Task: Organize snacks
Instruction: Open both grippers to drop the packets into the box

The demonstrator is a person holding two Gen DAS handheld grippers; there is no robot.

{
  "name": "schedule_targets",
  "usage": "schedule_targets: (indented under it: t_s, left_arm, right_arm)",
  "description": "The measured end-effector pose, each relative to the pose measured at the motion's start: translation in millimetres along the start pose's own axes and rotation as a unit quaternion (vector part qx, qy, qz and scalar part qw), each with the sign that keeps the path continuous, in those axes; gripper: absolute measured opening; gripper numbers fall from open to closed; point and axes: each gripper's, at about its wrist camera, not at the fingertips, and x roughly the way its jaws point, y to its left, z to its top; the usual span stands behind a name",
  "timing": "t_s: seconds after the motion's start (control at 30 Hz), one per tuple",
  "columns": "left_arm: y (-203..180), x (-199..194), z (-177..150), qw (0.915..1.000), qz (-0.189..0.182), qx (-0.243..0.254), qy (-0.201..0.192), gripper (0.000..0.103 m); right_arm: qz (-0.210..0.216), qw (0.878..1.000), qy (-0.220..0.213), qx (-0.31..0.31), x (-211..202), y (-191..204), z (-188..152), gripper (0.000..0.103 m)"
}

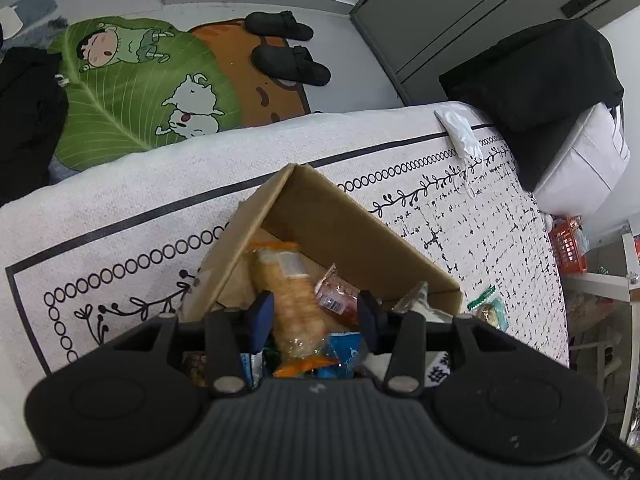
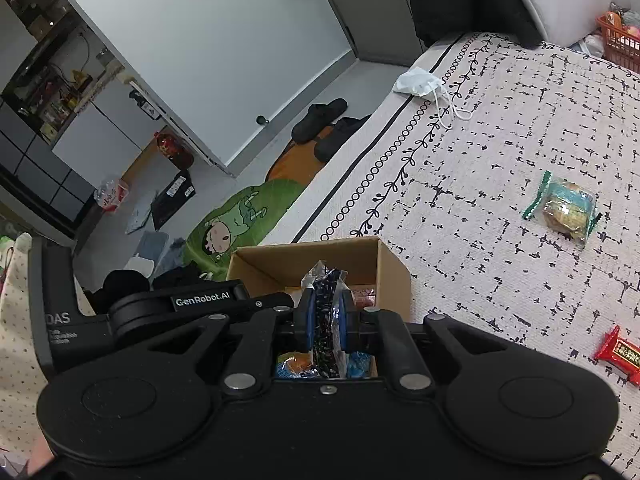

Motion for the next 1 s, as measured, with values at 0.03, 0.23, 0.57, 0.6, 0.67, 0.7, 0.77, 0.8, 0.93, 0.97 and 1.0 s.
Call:
schedule_targets:
  t_s: [0.03,0.23,0.57,0.6,0.67,0.7,0.77,0.8,0.93,0.97,1.0]
  left_arm:
    - [0,-1,1,1.0,-0.002,-0.002,0.002,0.046]
    - [3,-22,4,0.9998,-0.015,-0.004,-0.009,0.051]
    - [21,-59,7,0.9993,-0.002,-0.017,-0.033,0.053]
    - [23,-63,7,0.9992,-0.002,-0.018,-0.037,0.053]
    - [26,-71,6,0.9989,0.0,-0.018,-0.043,0.053]
    - [27,-74,5,0.9989,0.001,-0.019,-0.044,0.054]
    - [30,-80,2,0.9987,0.0,-0.022,-0.046,0.054]
    - [31,-83,1,0.9986,-0.001,-0.023,-0.047,0.054]
    - [31,-98,-6,0.9983,0.0,-0.019,-0.055,0.064]
    - [31,-101,-8,0.9982,0.001,-0.017,-0.058,0.066]
    - [30,-105,-10,0.9981,0.002,-0.014,-0.06,0.066]
  right_arm:
    - [-0.001,1.0,0.002,-0.001,2,1,0,0.012]
    - [-0.002,1.0,0.013,-0.005,14,7,3,0.012]
    - [0.02,1.0,0.004,0.007,21,22,6,0.012]
    - [0.024,1.0,0.002,0.007,20,23,7,0.012]
    - [0.026,1.0,-0.003,0.002,18,27,7,0.012]
    - [0.023,1.0,-0.004,-0.001,18,28,8,0.016]
    - [0.009,1.0,0.0,0.002,17,30,9,0.022]
    - [0.003,1.0,0.0,0.001,15,30,9,0.033]
    - [-0.017,0.999,-0.029,-0.016,-6,35,6,0.065]
    - [-0.024,0.999,-0.033,-0.024,-10,36,5,0.065]
    - [-0.031,0.998,-0.035,-0.03,-15,37,3,0.068]
